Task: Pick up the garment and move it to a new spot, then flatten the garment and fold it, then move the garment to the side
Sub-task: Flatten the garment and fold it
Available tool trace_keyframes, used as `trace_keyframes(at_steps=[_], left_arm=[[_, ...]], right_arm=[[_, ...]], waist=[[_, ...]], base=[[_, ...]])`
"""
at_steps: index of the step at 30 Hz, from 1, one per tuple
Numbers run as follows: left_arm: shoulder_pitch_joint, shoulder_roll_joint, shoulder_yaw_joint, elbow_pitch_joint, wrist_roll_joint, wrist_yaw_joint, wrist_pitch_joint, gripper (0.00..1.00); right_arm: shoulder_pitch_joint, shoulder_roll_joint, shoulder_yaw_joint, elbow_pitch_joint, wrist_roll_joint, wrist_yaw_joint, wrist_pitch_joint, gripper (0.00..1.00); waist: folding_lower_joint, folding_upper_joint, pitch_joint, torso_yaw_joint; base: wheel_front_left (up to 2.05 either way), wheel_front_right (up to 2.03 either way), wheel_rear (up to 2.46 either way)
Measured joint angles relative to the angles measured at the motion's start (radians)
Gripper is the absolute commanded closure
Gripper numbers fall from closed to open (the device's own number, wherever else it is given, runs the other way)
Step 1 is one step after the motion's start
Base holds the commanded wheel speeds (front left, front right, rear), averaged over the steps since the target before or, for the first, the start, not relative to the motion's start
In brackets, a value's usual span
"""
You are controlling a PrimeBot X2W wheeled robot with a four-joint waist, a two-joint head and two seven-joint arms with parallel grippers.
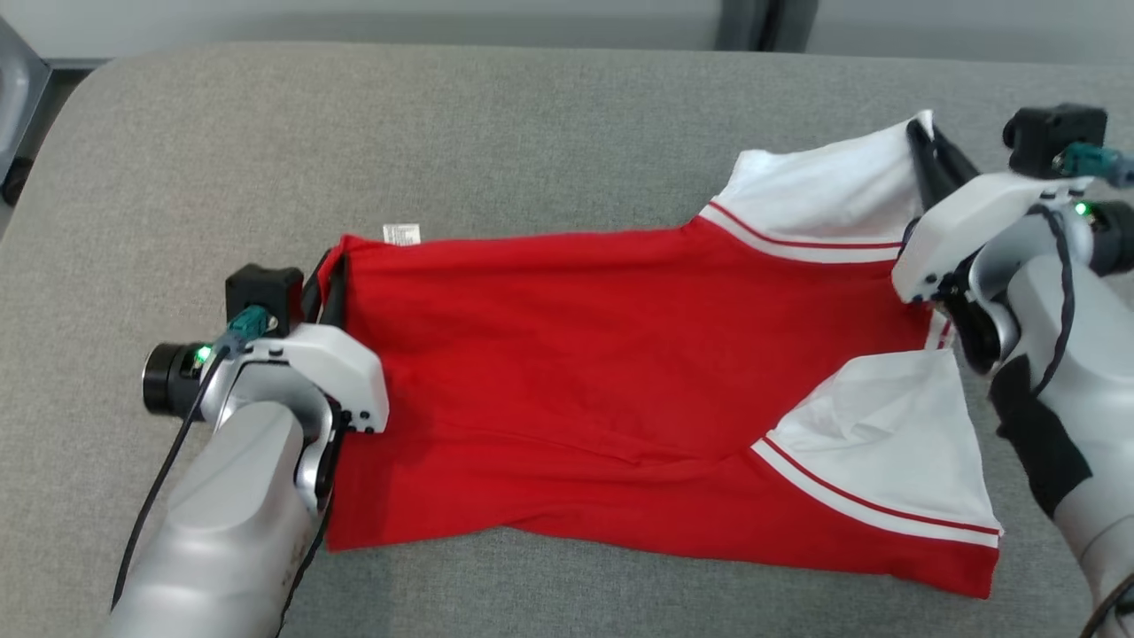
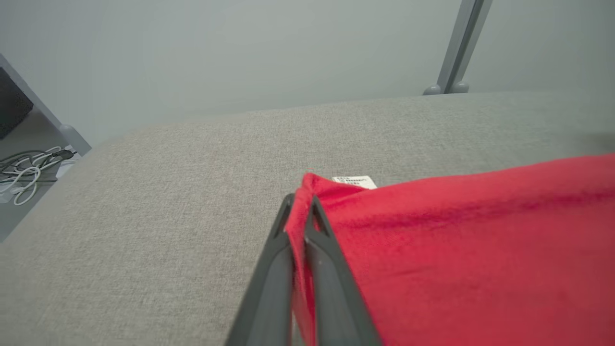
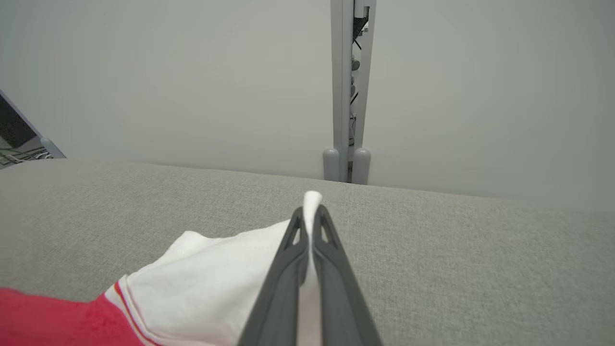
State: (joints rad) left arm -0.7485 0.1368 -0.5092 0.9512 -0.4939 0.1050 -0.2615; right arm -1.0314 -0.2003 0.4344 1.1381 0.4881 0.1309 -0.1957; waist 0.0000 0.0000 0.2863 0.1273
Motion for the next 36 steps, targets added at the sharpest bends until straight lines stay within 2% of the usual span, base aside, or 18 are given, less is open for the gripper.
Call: trace_keyframes(at_steps=[12, 18, 25, 26, 27, 28, 29, 30, 31, 36], left_arm=[[0.249, 0.07, 0.099, -0.035, 0.03, -0.017, 0.0, 1.0], [0.366, 0.078, 0.144, -0.092, 0.058, -0.019, 0.0, 1.0], [0.465, 0.053, 0.181, -0.133, 0.091, -0.01, 0.0, 1.0], [0.479, 0.047, 0.185, -0.136, 0.097, -0.007, 0.0, 0.91], [0.493, 0.041, 0.188, -0.139, 0.101, -0.006, 0.0, 0.64], [0.505, 0.038, 0.19, -0.137, 0.109, -0.003, 0.0, 0.38], [0.516, 0.034, 0.195, -0.139, 0.116, -0.002, 0.0, 0.01], [0.529, 0.028, 0.205, -0.146, 0.118, 0.006, 0.0, 0.0], [0.54, 0.024, 0.215, -0.16, 0.128, 0.017, 0.0, 0.0], [0.616, 0.015, 0.316, -0.296, 0.171, 0.077, 0.0, 0.0]], right_arm=[[0.374, -0.016, 0.126, -0.224, 0.215, 0.0, -0.035, 1.0], [0.507, -0.027, 0.121, -0.287, 0.277, 0.0, -0.051, 1.0], [0.583, -0.021, 0.11, -0.312, 0.287, 0.0, -0.054, 1.0], [0.593, -0.017, 0.11, -0.312, 0.287, 0.0, -0.054, 1.0], [0.603, -0.012, 0.109, -0.31, 0.289, 0.0, -0.054, 1.0], [0.611, -0.009, 0.108, -0.309, 0.288, 0.0, -0.054, 0.81], [0.614, -0.007, 0.105, -0.306, 0.287, 0.0, -0.054, 0.6], [0.617, -0.003, 0.098, -0.303, 0.292, 0.0, -0.054, 0.4], [0.621, 0.0, 0.095, -0.302, 0.295, 0.0, -0.054, 0.0], [0.631, 0.003, 0.042, -0.308, 0.279, 0.0, -0.062, 0.0]], waist=[[0.0, 0.0, -0.157, -0.079], [0.0, 0.0, -0.208, -0.124], [0.0, 0.0, -0.233, -0.143], [0.0, 0.0, -0.235, -0.143], [0.0, 0.0, -0.238, -0.143], [0.0, 0.0, -0.242, -0.143], [0.0, 0.0, -0.245, -0.142], [0.0, 0.0, -0.248, -0.142], [0.0, 0.0, -0.251, -0.142], [0.0, 0.0, -0.263, -0.142]], base=[[0.0, 0.0, 0.0], [0.0, 0.0, 0.0], [0.0, 0.0, 0.0], [0.0, 0.0, 0.0], [0.0, 0.0, 0.0], [0.0, 0.0, 0.0], [0.0, 0.0, 0.0], [0.0, 0.0, 0.0], [0.0, 0.0, 0.0], [0.0, 0.0, 0.0]])
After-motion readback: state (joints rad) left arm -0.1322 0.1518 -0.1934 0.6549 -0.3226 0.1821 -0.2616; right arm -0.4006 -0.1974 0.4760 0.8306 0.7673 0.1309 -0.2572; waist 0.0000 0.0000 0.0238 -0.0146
